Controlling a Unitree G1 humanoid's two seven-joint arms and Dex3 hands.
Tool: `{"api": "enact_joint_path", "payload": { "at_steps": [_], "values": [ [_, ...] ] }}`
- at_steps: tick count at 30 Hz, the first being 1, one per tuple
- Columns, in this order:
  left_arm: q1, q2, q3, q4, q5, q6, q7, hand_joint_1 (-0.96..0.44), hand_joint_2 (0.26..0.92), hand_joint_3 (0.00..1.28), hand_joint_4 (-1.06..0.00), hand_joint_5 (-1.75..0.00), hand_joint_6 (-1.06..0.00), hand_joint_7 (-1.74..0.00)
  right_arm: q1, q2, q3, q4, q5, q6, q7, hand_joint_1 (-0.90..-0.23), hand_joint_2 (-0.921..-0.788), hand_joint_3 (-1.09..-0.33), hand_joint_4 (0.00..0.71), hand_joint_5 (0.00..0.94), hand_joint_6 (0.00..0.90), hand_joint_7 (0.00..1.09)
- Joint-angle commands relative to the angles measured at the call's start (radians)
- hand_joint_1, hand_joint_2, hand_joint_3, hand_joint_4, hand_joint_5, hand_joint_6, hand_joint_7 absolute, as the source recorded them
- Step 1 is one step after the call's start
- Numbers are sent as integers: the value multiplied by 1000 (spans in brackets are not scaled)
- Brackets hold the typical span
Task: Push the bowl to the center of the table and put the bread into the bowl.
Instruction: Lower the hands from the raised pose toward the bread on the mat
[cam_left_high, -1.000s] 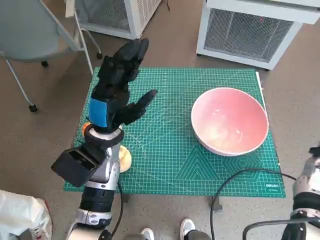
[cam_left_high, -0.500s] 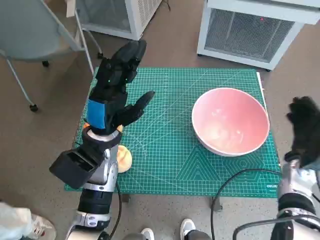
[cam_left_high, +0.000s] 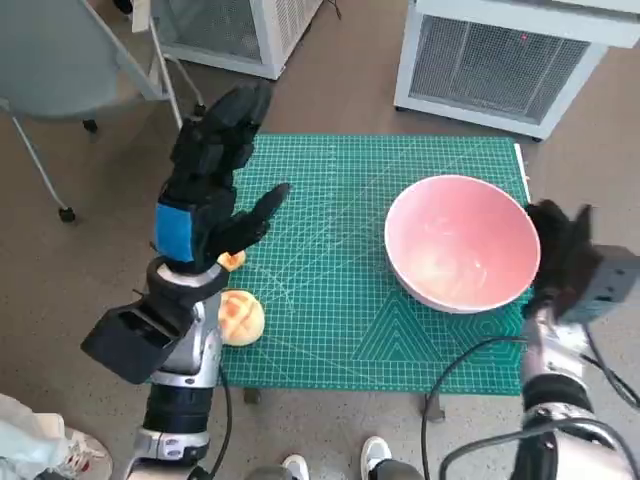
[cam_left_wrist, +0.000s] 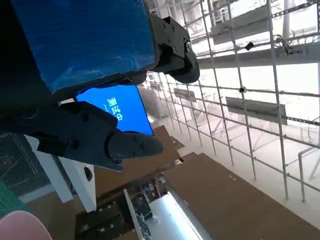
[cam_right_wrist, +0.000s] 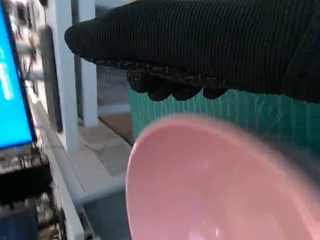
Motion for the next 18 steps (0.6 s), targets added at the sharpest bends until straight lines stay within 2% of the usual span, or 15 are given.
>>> {"api": "enact_joint_path", "payload": {
  "at_steps": [1, 5, 12, 18],
  "values": [
    [24, 13, 7, -31, 7, 1, 6, -245, 921, 232, -405, -3, -305, -432, -17, 37, 12, 11, -18, 7, 5, -508, -921, -836, 214, 10, 236, 110],
    [37, 19, 13, -40, 8, -4, 8, -287, 921, 225, -396, -1, -320, -388, -41, 61, 12, 11, -19, 7, 12, -504, -921, -835, 217, 10, 240, 109],
    [63, 28, 27, -57, 14, -8, 18, -287, 921, 219, -384, -1, -350, -319, -82, 94, 40, 15, -51, 15, -3, -491, -921, -840, 221, 8, 246, 108],
    [88, 33, 33, -77, 19, -8, 30, -281, 921, 217, -395, -2, -397, -249, -115, 122, 43, 21, -48, 47, -2, -489, -921, -840, 217, 4, 248, 105]
  ]
}}
